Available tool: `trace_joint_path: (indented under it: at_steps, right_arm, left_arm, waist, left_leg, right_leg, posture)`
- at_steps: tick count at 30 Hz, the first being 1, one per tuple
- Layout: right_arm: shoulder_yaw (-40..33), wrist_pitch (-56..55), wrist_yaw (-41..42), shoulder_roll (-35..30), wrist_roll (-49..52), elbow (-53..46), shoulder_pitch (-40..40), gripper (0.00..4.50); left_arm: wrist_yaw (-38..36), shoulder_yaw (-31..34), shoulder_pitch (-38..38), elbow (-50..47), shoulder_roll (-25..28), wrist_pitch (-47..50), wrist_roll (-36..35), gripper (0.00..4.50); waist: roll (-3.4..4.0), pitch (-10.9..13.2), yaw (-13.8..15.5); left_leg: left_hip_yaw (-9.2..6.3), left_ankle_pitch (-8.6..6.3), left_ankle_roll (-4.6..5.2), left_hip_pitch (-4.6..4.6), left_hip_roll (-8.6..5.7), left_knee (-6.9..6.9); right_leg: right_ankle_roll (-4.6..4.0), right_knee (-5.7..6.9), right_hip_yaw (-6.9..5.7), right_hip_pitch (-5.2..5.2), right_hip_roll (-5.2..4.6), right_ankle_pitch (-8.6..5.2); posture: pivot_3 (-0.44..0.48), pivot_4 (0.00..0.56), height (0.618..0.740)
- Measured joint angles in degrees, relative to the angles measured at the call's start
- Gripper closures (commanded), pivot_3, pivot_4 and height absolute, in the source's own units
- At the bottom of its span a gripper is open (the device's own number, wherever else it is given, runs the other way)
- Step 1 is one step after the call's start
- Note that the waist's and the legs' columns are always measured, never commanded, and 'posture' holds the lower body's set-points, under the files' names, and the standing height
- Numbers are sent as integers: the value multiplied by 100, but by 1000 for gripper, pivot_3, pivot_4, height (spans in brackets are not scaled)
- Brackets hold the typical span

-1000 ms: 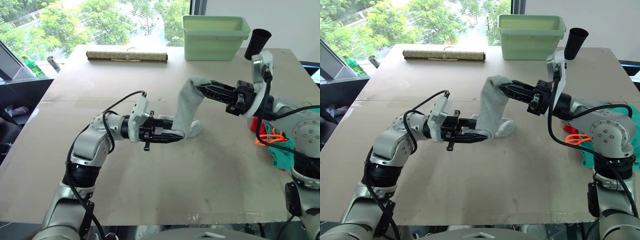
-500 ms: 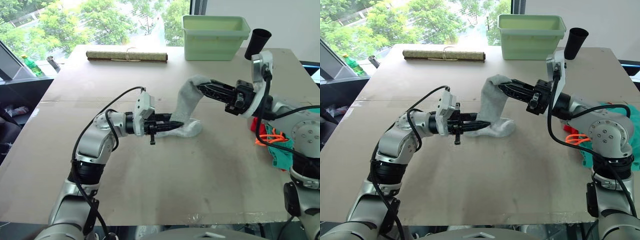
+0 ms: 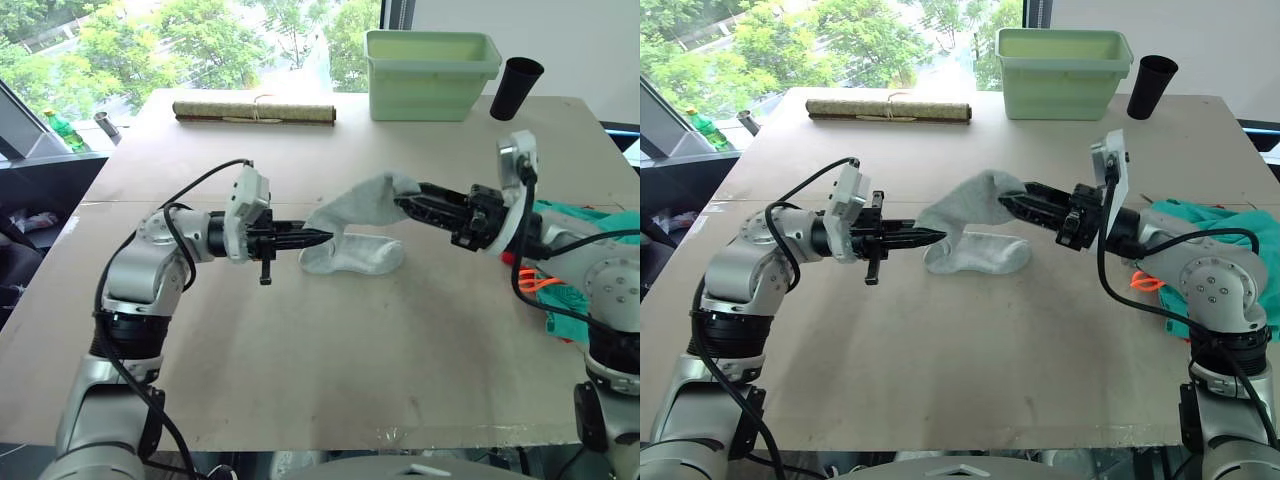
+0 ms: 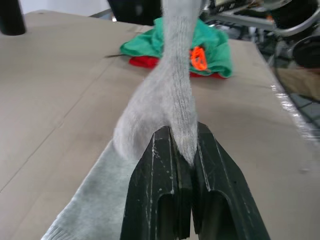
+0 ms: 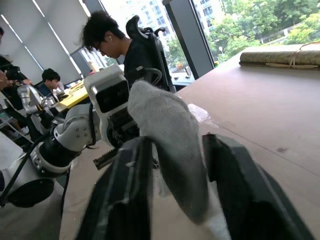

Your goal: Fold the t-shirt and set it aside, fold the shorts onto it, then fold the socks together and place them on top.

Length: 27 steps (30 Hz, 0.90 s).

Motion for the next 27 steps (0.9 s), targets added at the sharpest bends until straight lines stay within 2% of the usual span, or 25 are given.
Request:
trace_joint_path:
  at_steps: [7,10,14,22,23,24,26,27]
  right_arm:
    - [409,-71,43,81,-303,-195,78,2525]
    - [536,-305,68,-99,-845,-184,113,2525]
    - [558,-529,177,-265,-1402,-29,271,2525]
    - [691,-597,371,-265,-1745,-23,370,2525]
    - [775,-596,386,-254,-1820,-24,373,3105]
    - [821,-596,389,-247,-1854,-25,373,3263]
    - [949,-596,392,-227,-1970,-26,373,4170]
    - [1029,-593,390,-206,-2041,-26,373,4422]
  left_arm:
    - [-369,-29,-11,-141,162,328,-170,4500]
    - [-456,-29,-10,-172,252,553,-286,4500]
    - [-539,-28,-8,-223,372,672,-304,4500]
    - [-560,-28,-7,-223,370,710,-343,4500]
    - [-558,-28,-8,-223,367,711,-346,4500]
    - [-557,-28,-8,-223,364,712,-347,4500]
    - [-550,-28,-9,-223,363,717,-350,4500]
    - [-539,-28,-9,-223,363,720,-352,4500]
  waist:
    - [0,1,6]
    - [0,1,10]
    - [1,2,1]
    - [1,3,3]
    - [0,3,1]
    - [1,3,1]
    - [1,3,1]
    - [1,3,2]
  left_leg:
    - [0,0,0,0,0,-1]
    - [0,0,0,-1,-1,0]
    - [0,0,-1,0,-1,-3]
    - [0,0,-1,-1,0,-4]
    - [0,0,-1,-1,0,-4]
    - [0,0,-1,-1,0,-4]
    - [0,0,-1,-1,0,-4]
    - [0,0,-1,-1,0,-4]
  right_leg:
    - [0,-1,0,-1,0,0]
    - [1,-2,0,-1,0,-1]
    - [0,-2,0,-2,1,-1]
    - [0,-2,0,-3,1,-1]
    - [0,-2,1,-3,1,-1]
    - [0,-2,1,-3,1,-1]
    - [0,-2,1,-4,1,-1]
    - [0,-2,1,-4,1,-1]
  posture:
    - [0,150,737]
    - [0,150,737]
    - [0,150,737]
    - [0,150,737]
    - [0,150,737]
    - [0,150,737]
    - [0,150,737]
    - [0,150,737]
